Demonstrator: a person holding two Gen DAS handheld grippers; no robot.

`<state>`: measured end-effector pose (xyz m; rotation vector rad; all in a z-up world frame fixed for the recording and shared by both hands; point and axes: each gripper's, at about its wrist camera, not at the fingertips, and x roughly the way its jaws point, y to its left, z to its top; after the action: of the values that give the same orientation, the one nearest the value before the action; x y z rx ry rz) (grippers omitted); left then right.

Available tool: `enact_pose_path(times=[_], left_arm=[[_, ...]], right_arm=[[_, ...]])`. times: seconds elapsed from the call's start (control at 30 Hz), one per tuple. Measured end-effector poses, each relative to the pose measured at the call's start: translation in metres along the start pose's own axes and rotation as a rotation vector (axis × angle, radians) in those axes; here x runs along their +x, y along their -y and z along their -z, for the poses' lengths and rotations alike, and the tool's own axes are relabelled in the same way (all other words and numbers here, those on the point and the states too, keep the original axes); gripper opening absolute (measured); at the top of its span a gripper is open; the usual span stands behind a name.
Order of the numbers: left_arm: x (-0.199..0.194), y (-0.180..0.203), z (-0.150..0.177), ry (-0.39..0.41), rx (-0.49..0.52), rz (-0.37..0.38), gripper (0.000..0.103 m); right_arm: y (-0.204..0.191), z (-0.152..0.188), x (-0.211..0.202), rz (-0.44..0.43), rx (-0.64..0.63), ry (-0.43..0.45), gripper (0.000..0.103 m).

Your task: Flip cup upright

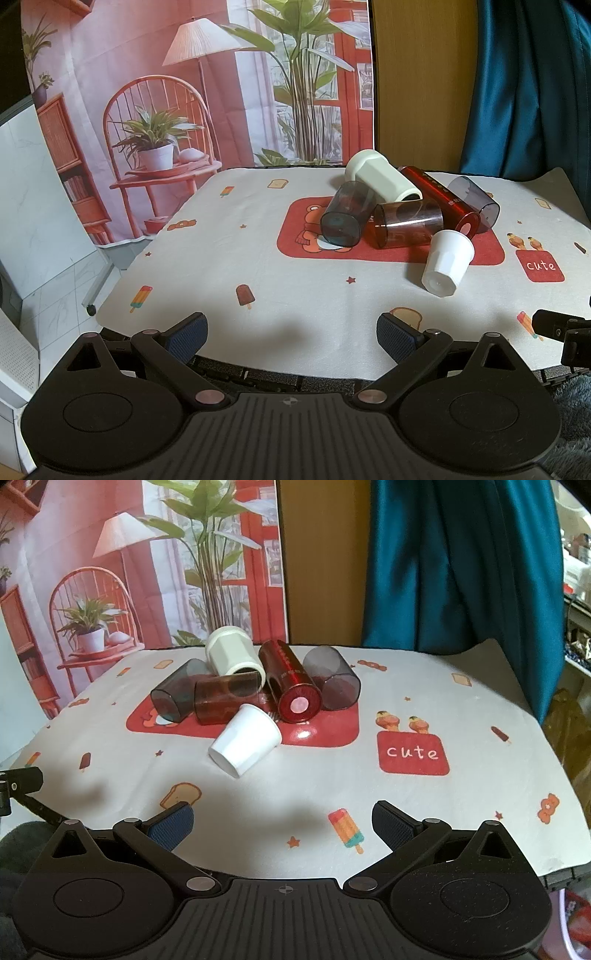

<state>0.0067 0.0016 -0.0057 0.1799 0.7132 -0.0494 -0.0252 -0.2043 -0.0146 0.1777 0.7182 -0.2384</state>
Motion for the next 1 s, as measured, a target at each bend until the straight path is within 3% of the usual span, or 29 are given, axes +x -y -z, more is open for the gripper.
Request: enact_pose_path(times=[0.3, 0.57, 0.7, 1.0], left_arm=[[0.003, -0.001, -0.001, -0.015, -0.008, 0.019, 0.099], [0.013, -0.006, -0.016, -0.023, -0.014, 0.054, 0.099], [0.032, -0.01, -0.034, -0.029, -0.043, 0.083, 0.099], [0.097, -0.003, -0.077, -0.005, -0.001, 0.113, 0.097]], right_arm=[[0.009, -0.001, -0.001, -0.064, 0.067, 0.011, 0.103], [0.003, -0.012, 0.008, -0.07, 0.006, 0.013, 0.103], [-0.002, -0.018, 0.019, -0.063, -0.03, -0.009, 0.103], [-0.001, -0.034, 0.047, -0.008, -0.029, -0.004, 0.103]])
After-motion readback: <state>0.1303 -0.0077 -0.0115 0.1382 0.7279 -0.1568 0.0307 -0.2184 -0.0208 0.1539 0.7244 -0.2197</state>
